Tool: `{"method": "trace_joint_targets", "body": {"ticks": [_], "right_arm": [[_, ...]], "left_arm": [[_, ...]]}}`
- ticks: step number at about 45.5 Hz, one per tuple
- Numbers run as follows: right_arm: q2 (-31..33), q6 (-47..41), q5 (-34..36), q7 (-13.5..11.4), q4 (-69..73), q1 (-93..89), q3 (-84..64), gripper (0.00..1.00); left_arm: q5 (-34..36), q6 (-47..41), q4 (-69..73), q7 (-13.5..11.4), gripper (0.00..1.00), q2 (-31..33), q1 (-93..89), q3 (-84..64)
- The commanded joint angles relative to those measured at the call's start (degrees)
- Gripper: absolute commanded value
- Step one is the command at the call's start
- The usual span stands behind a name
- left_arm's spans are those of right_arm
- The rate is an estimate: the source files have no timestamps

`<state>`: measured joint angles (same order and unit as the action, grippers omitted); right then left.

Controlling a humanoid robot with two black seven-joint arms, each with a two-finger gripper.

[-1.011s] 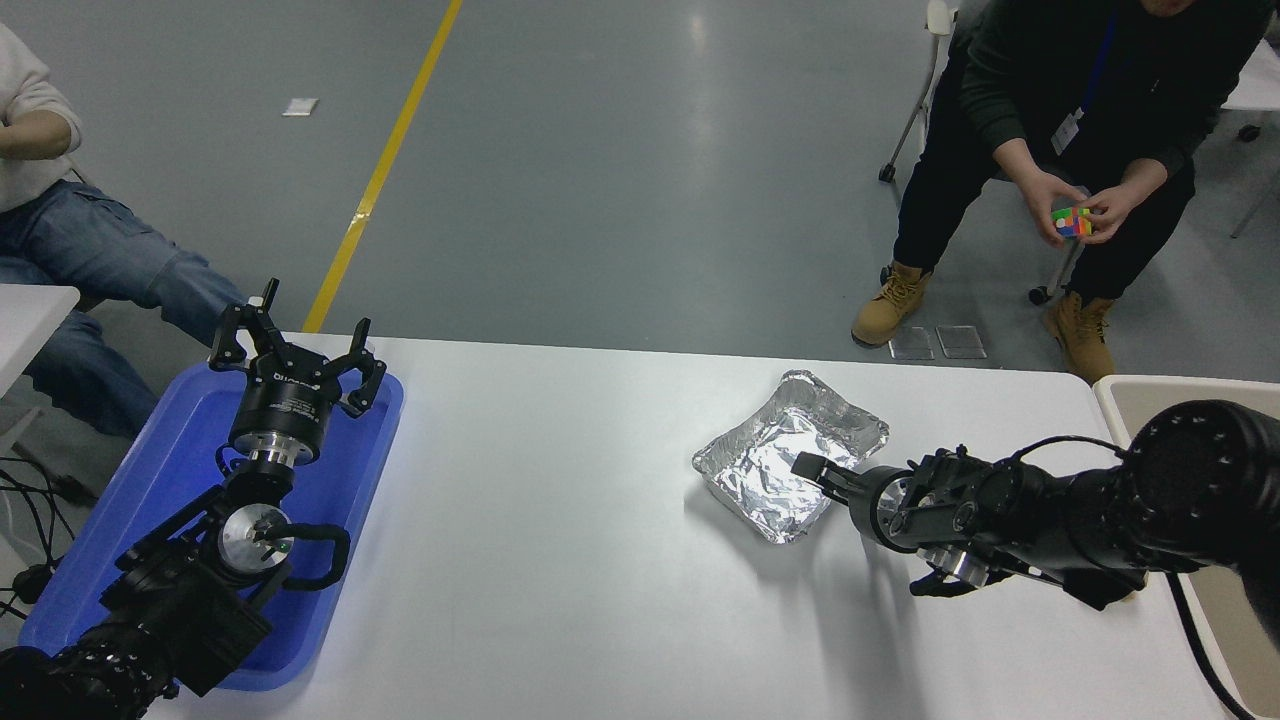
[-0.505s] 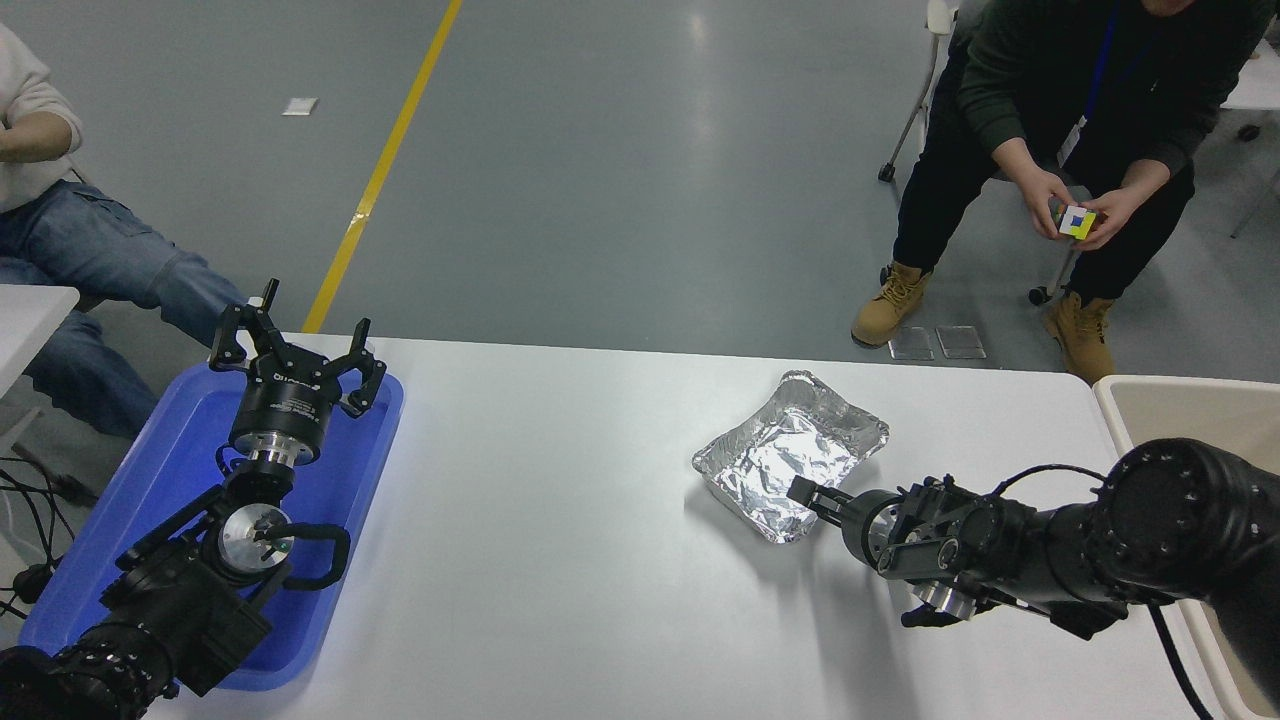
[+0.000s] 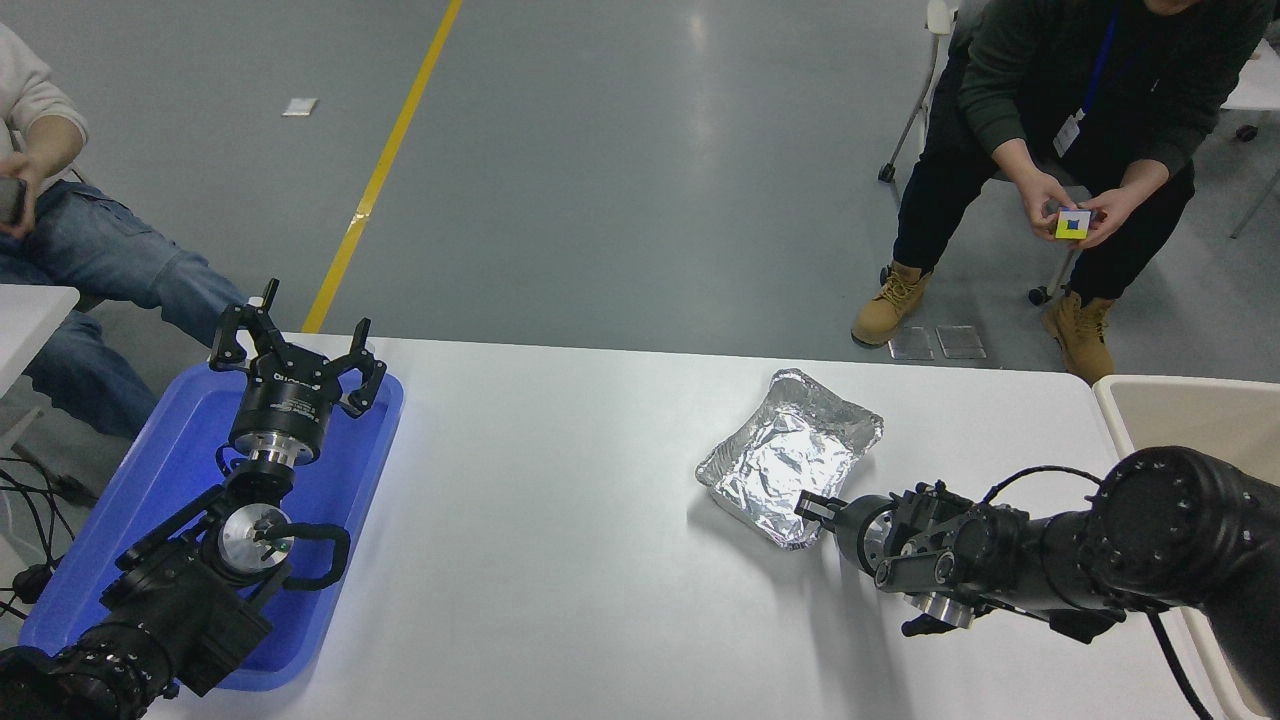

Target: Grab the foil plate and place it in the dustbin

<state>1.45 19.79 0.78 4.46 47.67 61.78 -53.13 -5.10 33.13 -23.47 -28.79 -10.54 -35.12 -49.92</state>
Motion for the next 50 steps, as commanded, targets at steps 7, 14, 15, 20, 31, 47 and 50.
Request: {"method": "trace_joint_targets", "body": {"ticks": [7,14,15,20,31,47,50], "right_arm": [[-0.1,0.1,-0.3,0.3,0.1,-0.3,0.0,0.00],[-0.1,0.0,-0.3,0.4,0.5,0.5,0.0,0.00],[-0.1,0.0,-0.3,0.4,0.6,0.7,0.0,0.00],[0.1,0.0,-0.2,0.4,1.2,2.5,0.0,0.00],[3.6,-0.9,-0.2,0.4,7.4,9.3,-0.6,0.00],[15.3,-9.7,-0.3,0.2,27.2,35.8,-6.8,0.00],[16.4,-12.2,-0.3,0.1,29.0,40.2,-8.5,0.00]], "left_arm": [[0.0,0.0,0.0,0.0,1.00,0.0,0.1,0.0],[0.0,0.0,0.0,0.0,1.00,0.0,0.1,0.0],[0.0,0.0,-0.1,0.0,1.00,0.0,0.1,0.0],[0.0,0.0,-0.1,0.0,1.00,0.0,0.1,0.0],[0.0,0.0,-0.1,0.1,1.00,0.0,0.1,0.0],[0.0,0.0,0.0,0.1,1.00,0.0,0.1,0.0],[0.0,0.0,-0.1,0.1,1.00,0.0,0.1,0.0]]}}
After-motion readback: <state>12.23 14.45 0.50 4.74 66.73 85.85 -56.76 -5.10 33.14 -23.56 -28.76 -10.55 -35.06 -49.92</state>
